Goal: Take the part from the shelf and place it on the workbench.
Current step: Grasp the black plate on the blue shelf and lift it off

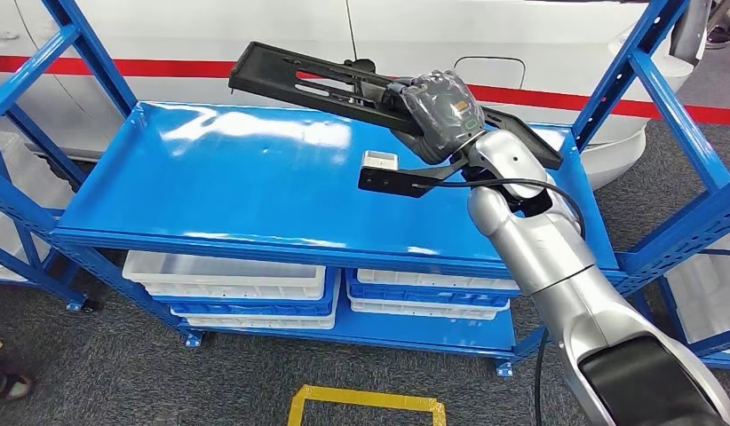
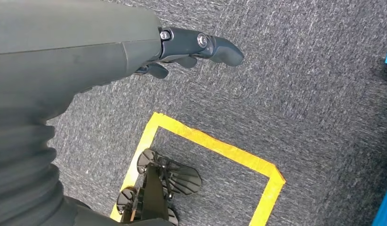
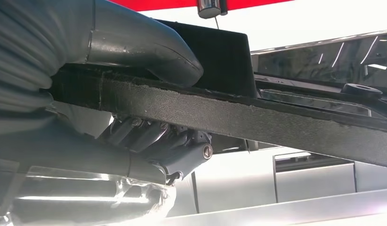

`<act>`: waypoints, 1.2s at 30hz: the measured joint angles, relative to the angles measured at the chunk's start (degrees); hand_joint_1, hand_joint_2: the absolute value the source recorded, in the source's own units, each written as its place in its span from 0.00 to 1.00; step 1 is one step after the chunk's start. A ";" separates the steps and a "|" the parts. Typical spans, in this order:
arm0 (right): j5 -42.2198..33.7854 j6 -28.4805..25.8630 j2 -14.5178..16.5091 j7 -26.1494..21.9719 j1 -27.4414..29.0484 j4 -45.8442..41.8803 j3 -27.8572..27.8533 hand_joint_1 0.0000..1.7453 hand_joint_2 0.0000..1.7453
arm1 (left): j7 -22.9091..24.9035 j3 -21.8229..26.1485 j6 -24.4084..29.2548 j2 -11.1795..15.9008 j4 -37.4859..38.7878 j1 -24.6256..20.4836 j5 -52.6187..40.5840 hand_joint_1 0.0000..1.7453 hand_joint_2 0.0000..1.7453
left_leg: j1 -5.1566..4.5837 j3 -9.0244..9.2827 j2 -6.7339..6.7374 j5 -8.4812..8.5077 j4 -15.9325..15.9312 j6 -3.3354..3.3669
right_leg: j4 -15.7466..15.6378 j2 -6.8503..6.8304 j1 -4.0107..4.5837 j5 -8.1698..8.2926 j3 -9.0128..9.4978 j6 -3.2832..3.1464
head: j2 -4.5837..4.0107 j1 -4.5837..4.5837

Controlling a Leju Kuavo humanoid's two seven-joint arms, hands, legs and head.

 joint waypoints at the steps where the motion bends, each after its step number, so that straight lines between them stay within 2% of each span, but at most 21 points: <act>1: -0.07 0.05 -0.04 0.02 -0.03 0.00 0.00 1.00 1.00 | 0.09 0.00 -0.04 0.00 0.00 0.00 -0.13 0.00 1.00 | 0.00 0.00 0.00 0.00 0.00 0.00 | 0.00 0.00 0.00 0.00 0.00 0.00 | 0.00 0.00; 11: -0.36 -0.07 -0.33 0.22 -0.43 0.00 -0.09 1.00 1.00 | 0.18 -0.12 0.02 0.01 0.00 0.00 -0.64 0.00 1.00 | -0.08 -0.03 0.00 -0.07 0.11 0.08 | -0.05 0.00 -0.20 0.00 -0.01 0.01 | 0.00 -0.01; 17: -0.43 -0.15 -0.55 0.29 -0.46 0.00 -0.16 1.00 1.00 | -0.08 -0.13 -0.07 0.06 0.00 -0.01 -0.93 0.00 1.00 | -0.18 -0.19 0.02 -0.40 0.53 0.58 | -0.10 0.00 -0.89 0.00 -0.01 0.05 | 0.00 -0.01; 20: -0.45 -0.17 -0.60 0.29 -0.50 -0.06 -0.33 1.00 1.00 | -0.37 -0.14 -0.11 0.09 0.00 -0.04 -0.98 0.00 1.00 | 0.06 0.03 0.10 -0.34 0.16 1.09 | -0.03 -0.02 -0.80 -0.17 -0.06 0.31 | 0.00 -0.01; 21: -0.47 -0.20 -0.63 0.29 -0.57 -0.10 -0.46 1.00 1.00 | -0.43 -0.14 -0.11 0.08 0.00 -0.06 -0.99 0.00 1.00 | 0.21 0.25 0.15 -0.18 -0.19 1.30 | 0.87 -0.06 -0.70 -0.63 -0.52 0.35 | 0.00 0.02; 22: -0.49 -0.25 -0.69 0.29 -0.68 -0.14 -0.61 1.00 1.00 | -0.46 -0.15 -0.11 0.08 0.00 -0.10 -0.99 0.00 1.00 | 0.37 0.46 0.22 -0.02 -0.52 1.52 | 3.08 -0.10 -0.63 -1.60 -1.68 0.25 | 0.00 0.10; 25: -0.51 -0.46 -0.93 0.29 -0.55 -0.14 -0.82 1.00 1.00 | -0.57 -0.15 -0.16 0.05 0.00 -0.15 -1.02 0.00 1.00 | 0.46 0.60 0.27 0.01 -0.68 1.82 | 15.00 -0.15 -0.70 -5.52 -8.52 -0.33 | 0.00 0.29; 26: -0.49 -0.54 -0.99 0.29 -0.31 -0.13 -0.83 1.00 1.00 | -0.61 -0.16 -0.16 0.01 0.00 -0.15 -1.03 0.00 1.00 | 0.46 0.62 0.22 -0.06 -0.65 1.82 | 17.45 -0.16 -0.72 -5.80 -10.25 -0.17 | 0.00 0.27; 27: -0.48 -0.60 -1.07 0.29 -0.10 -0.11 -0.84 1.00 1.00 | -0.66 -0.16 -0.15 -0.02 0.00 -0.15 -1.05 0.00 1.00 | 0.49 0.65 0.13 -0.16 -0.57 1.74 | 17.62 -0.16 -0.75 -5.07 -10.91 0.21 | 0.00 0.30; 28: -0.46 -0.65 -1.13 0.29 0.01 -0.11 -0.87 1.00 1.00 | -0.70 -0.17 -0.13 -0.06 0.00 -0.14 -1.06 0.00 1.00 | 0.56 0.71 0.03 -0.32 -0.41 1.57 | 15.09 -0.19 -0.80 -3.33 -10.24 0.73 | 0.00 0.29; 29: -0.45 -0.71 -1.18 0.29 0.03 -0.11 -0.90 1.00 1.00 | -0.73 -0.17 -0.11 -0.09 0.00 -0.14 -1.07 0.00 1.00 | 0.63 0.72 -0.05 -0.58 -0.16 1.27 | 10.86 -0.32 -0.93 -1.09 -8.73 1.24 | 0.00 0.30; 30: -0.44 -0.78 -1.26 0.29 0.00 -0.10 -0.93 1.00 1.00 | -0.74 -0.17 -0.10 -0.08 0.00 -0.14 -1.07 0.00 1.00 | 0.58 0.66 -0.10 -0.93 0.23 0.89 | 6.81 -0.42 -0.94 0.84 -7.04 1.49 | 0.00 0.34; 31: -0.43 -0.84 -1.27 0.28 -0.01 -0.09 -0.95 1.00 1.00 | -0.75 -0.17 -0.09 -0.06 0.00 -0.13 -1.07 0.00 1.00 | 0.54 0.55 -0.09 -1.24 0.59 0.52 | 3.75 -0.47 -0.93 2.19 -5.78 1.39 | 0.00 0.30; 32: -0.42 -0.90 -1.28 0.26 0.03 -0.07 -0.93 1.00 1.00 | -0.75 -0.17 -0.09 -0.04 0.00 -0.13 -1.07 0.00 1.00 | 0.49 0.42 -0.06 -1.47 0.87 0.18 | 2.27 -0.50 -0.85 2.82 -5.15 1.06 | 0.00 0.26; 33: -0.40 -0.93 -1.31 0.24 0.08 -0.04 -0.93 1.00 1.00 | -0.76 -0.17 -0.09 -0.03 0.00 -0.12 -1.07 0.00 1.00 | 0.50 0.32 -0.02 -1.58 1.04 -0.08 | 2.11 -0.41 -0.66 2.88 -5.03 0.55 | 0.00 0.22; 36: -0.37 -1.02 -1.36 0.22 0.14 0.02 -0.98 1.00 1.00 | -0.81 -0.17 -0.05 0.01 0.00 -0.10 -1.07 0.00 1.00 | 0.96 -0.17 0.11 -2.54 2.21 -0.91 | 2.00 -0.24 -0.86 2.99 -5.01 -0.68 | 0.00 0.08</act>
